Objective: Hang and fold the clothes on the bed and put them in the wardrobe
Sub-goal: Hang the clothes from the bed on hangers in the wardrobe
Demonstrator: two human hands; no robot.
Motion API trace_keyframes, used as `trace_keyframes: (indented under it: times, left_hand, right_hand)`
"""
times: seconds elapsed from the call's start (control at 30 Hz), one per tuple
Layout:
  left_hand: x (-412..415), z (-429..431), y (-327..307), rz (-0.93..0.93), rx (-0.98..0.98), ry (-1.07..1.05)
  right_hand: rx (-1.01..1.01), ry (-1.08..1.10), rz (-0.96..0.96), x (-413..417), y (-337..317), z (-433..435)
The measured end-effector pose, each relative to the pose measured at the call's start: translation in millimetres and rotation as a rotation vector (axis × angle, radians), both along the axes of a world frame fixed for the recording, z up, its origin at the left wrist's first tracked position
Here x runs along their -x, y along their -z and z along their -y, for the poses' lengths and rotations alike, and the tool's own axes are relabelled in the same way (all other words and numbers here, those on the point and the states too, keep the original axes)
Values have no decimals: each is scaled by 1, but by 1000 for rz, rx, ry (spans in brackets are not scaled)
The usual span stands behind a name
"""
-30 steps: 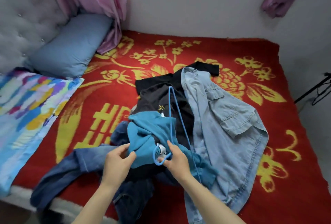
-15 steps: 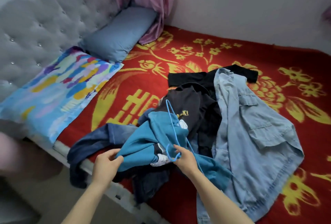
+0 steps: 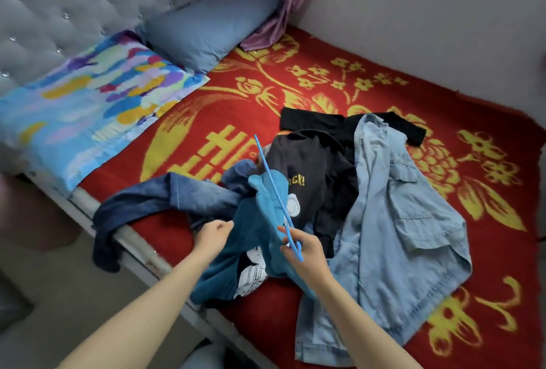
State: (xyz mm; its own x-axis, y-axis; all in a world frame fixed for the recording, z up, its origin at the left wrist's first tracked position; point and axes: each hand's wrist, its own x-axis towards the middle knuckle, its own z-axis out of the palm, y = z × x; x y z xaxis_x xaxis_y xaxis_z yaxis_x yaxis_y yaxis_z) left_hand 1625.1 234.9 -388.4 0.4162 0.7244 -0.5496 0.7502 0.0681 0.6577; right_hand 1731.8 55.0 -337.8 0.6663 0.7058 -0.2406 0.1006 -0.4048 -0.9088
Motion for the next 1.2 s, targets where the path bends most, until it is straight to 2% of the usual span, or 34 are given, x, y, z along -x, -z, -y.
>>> trace_keyframes:
  times: [0.13, 0.2, 0.27, 0.33, 0.4, 0.5, 0.6, 0.7, 0.8, 0.93, 1.03, 1.1, 1.2]
  left_hand:
    - [-48, -3, -8, 219, 634, -326]
    - [-63, -5, -8, 307, 764, -393]
    - [-75, -5, -11, 361, 772, -456]
    - [-78, -9, -12, 370, 642, -428]
    - [-72, -15, -23, 384, 438, -283]
    - [-43, -23, -48, 356, 38, 115]
    - [-6, -21, -70, 277, -334, 570]
    - [17, -6, -83, 190, -465, 939]
    - [33, 8, -94, 212, -600, 1158]
    - [56, 22, -91, 300, -759, 1218]
    - [67, 24, -80, 318, -771, 1164]
    - [69, 22, -70, 276, -654, 1043]
    - [58, 11, -51, 82, -383, 798]
  right_hand:
    - [-98, -56, -59, 14, -23, 6]
    - [-96, -62, -58, 19, -24, 9]
    - [-77, -61, -61, 20, -24, 13]
    - [-45, -23, -81, 16, -23, 18]
    - [-9, 54, -76, 8, -20, 22]
    - [25, 190, -56, -10, -16, 18]
    - [50, 300, -118, -25, -13, 1]
    - [87, 417, -195, -30, -1, -30]
    - [205, 515, -264, -25, 19, -63]
    - [355, 557, -433, -7, 43, -82]
    - [366, 581, -430, -1, 49, -84]
    - [284, 561, -429, -4, 45, -82]
    - [171, 499, -487, -12, 28, -73]
